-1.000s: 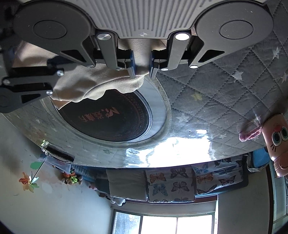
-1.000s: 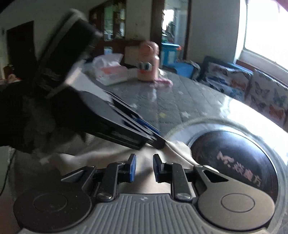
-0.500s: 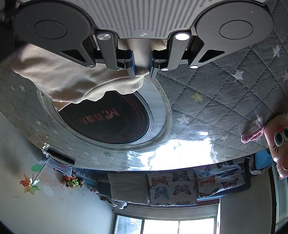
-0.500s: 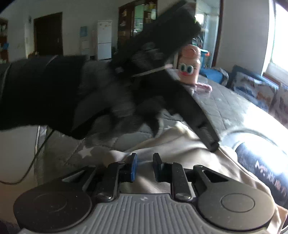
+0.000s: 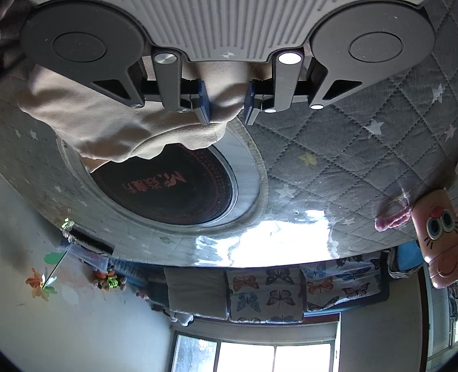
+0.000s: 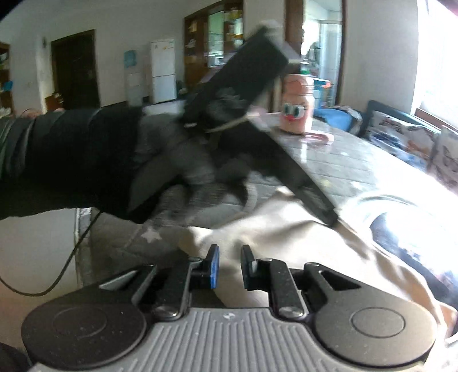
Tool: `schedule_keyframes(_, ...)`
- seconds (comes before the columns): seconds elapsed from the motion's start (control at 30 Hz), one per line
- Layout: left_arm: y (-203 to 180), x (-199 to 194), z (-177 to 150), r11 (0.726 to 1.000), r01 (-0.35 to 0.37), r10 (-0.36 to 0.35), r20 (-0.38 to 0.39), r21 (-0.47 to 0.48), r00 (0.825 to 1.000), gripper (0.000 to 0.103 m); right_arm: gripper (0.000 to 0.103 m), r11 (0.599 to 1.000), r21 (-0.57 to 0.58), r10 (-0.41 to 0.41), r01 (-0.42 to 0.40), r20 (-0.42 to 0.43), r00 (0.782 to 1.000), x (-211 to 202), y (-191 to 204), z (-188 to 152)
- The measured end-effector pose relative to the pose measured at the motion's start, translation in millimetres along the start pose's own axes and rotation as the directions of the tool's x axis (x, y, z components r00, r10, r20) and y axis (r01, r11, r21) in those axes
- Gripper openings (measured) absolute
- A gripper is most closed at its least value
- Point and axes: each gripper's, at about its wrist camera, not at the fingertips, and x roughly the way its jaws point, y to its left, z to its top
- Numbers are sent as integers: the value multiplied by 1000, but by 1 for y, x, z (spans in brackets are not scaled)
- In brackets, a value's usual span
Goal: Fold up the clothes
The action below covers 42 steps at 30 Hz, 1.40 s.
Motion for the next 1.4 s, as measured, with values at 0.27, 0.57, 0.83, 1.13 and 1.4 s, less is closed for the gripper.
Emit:
schedule_keyframes(0.27, -22, -43, -19, 998, -6, 2, 74, 62, 997, 28, 16, 986, 119, -120, 121, -12, 993, -34, -42, -18)
schedule_keyframes(0.57, -36, -46, -52, 995, -25, 21, 37, 101, 999, 29, 21, 928, 279, -232, 245, -79, 969, -73, -83, -68)
schedule_keyframes(0.83, -39, -53, -44, 995, -25, 18, 67, 102, 998, 29, 22, 918, 312, -242, 243, -44, 969, -91, -96, -61)
schedule_keyframes(1.13, -24, -39, -46, 999, -25, 24, 29, 39, 999, 30, 20, 902, 363, -215, 235, -95, 972, -58, -128, -62)
schedule_keyframes(1.4, -17, -38, -37, 999, -34, 33, 47, 13, 998, 30, 21, 891, 364, -257, 272, -89, 962, -51, -144, -48)
